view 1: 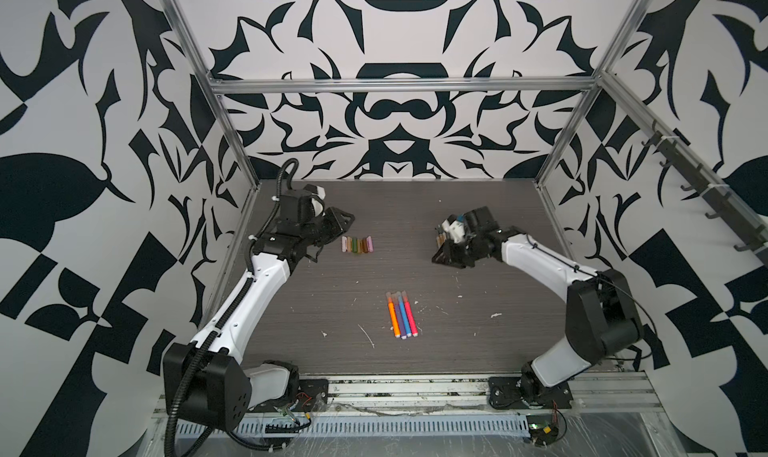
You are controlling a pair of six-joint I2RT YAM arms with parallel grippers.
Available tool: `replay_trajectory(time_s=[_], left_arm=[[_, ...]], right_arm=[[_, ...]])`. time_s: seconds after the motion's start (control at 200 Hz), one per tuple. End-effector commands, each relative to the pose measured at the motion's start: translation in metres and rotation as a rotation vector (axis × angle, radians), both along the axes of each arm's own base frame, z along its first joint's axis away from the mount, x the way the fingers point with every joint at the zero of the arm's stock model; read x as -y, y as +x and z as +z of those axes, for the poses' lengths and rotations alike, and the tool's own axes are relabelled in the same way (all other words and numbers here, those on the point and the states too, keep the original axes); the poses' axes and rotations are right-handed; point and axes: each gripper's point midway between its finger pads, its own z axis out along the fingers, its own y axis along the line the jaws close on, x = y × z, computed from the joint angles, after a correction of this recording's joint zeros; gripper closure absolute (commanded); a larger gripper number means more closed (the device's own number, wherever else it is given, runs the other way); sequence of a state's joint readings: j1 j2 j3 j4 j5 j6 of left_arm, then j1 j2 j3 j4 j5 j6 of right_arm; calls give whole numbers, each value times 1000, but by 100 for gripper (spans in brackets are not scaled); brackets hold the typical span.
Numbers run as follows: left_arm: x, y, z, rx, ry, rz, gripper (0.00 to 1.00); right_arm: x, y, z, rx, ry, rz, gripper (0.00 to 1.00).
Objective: Open the pen caps
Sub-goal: 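Move the open right gripper over the pink marker while the left withdraws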
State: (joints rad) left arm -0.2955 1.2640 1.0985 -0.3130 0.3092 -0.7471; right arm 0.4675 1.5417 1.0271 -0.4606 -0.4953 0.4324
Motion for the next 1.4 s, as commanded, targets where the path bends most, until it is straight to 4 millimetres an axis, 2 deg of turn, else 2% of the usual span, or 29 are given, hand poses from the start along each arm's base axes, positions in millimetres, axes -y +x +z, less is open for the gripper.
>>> replay_trajectory(time_s=[0.0, 0.19, 0.32, 0.48, 0.58, 0.72, 0.99, 1.175, 1.255, 1.395], left_arm=[[-9, -5, 1, 51, 108, 52, 72], [-16, -24, -8, 45, 153, 45, 69], [-26, -39, -7, 28, 187, 54, 67], [-27, -60, -13, 27, 181, 14, 66], [-26, -69, -5, 35, 140, 12, 65], [-20, -71, 5, 57, 91, -7, 63], [-21, -76, -14, -18, 86, 6, 63], [-29, -81, -25, -52, 174, -6, 63], [-36, -79, -25, -46, 193, 30, 51], [-69, -75, -30, -79, 216, 253, 5]], right_arm=[[1, -38, -8, 1, -116, -16, 73], [-19, -93, -21, -27, -199, 35, 73], [-30, -112, -21, -27, -224, 18, 73], [-33, -112, -19, 2, -235, -37, 73], [-34, -114, -16, -12, -236, -53, 73], [-35, -113, -12, -2, -232, -44, 73], [-44, -114, -17, -27, -233, -29, 73], [-35, -114, -21, -17, -224, -90, 73], [-35, -115, -18, -18, -221, -92, 73], [-32, -115, -15, -6, -222, -98, 73]])
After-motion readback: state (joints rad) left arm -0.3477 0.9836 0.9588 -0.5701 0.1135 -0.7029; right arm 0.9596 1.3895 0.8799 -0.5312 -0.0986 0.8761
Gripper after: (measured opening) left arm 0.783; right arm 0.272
